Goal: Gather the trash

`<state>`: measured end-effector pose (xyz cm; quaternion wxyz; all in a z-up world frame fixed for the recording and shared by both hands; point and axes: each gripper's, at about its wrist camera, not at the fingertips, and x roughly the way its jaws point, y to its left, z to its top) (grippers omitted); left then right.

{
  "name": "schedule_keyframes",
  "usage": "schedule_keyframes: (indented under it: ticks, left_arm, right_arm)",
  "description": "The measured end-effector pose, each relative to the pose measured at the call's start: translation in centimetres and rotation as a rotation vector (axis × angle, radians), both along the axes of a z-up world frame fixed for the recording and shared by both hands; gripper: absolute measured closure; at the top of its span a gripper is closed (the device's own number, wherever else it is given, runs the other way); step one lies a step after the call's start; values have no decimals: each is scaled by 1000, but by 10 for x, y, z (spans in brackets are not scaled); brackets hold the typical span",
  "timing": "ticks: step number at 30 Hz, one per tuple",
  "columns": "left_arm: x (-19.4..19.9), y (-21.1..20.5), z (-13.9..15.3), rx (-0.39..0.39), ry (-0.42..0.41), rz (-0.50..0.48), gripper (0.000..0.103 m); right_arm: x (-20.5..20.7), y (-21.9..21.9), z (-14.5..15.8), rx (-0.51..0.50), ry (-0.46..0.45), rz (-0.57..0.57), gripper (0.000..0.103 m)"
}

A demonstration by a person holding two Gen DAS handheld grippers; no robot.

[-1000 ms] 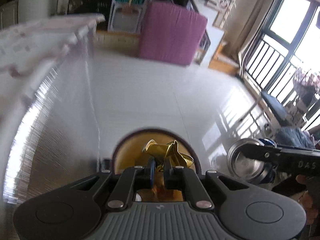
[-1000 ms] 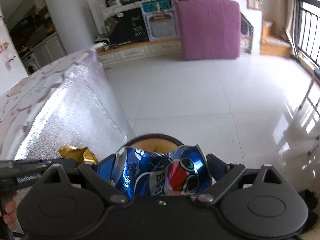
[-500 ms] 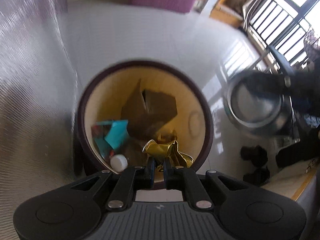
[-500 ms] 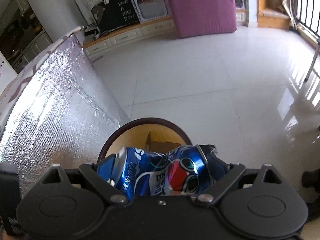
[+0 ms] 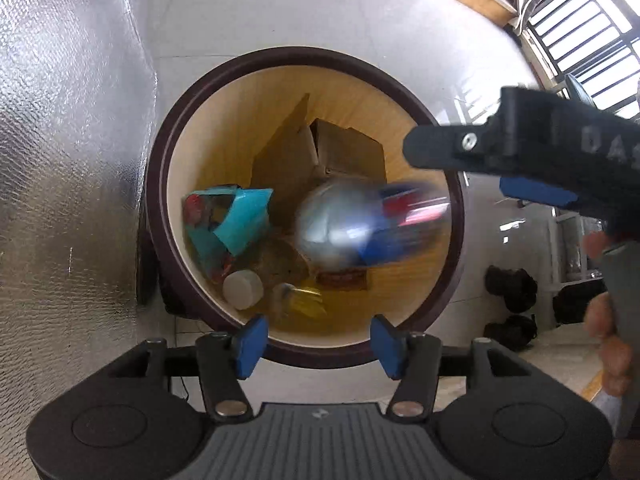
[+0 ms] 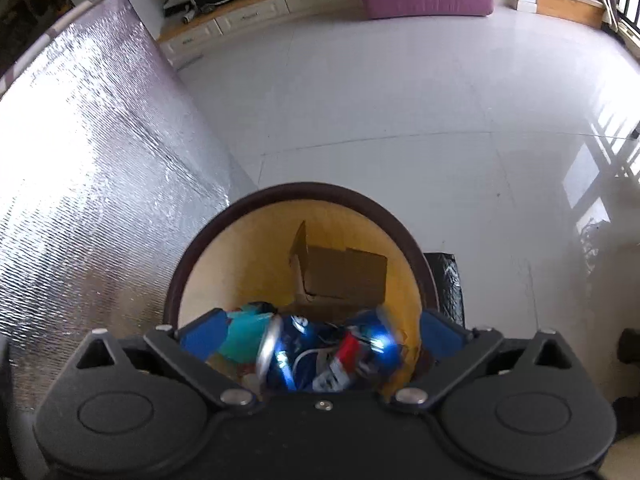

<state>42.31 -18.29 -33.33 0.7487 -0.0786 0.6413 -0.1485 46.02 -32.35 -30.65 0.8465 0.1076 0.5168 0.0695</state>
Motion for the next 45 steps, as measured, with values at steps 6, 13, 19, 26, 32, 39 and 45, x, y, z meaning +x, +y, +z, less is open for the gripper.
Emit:
schedule_keyframes:
  ticks: [6, 13, 19, 26, 32, 39, 45]
  left_arm:
    - [-4, -3, 8, 5, -23, -18, 37]
    - [-10, -8, 22, 21, -65, -32, 31]
    - [-17, -5, 36, 22, -96, -37, 26]
    - [-31, 2, 58, 22, -138, -31, 24]
    - [-49, 13, 86, 34, -195, -23, 23]
    - [-73, 25, 130, 44, -270, -21, 21]
    - [-96, 36, 165, 42, -335, -19, 19]
  right_arm:
    - [-3, 0, -6, -13, 29, 7, 0]
    - [-12, -7, 1, -14, 21, 9, 0]
    - [-23, -11, 17, -14, -10, 5, 0]
    - [-47, -14, 41, -11, -52, -8, 0]
    - [-72, -16, 66, -9, -96, -24, 0]
    - [-109, -17, 107, -3, -165, -42, 0]
    - [-141, -18, 133, -21, -207, -66, 0]
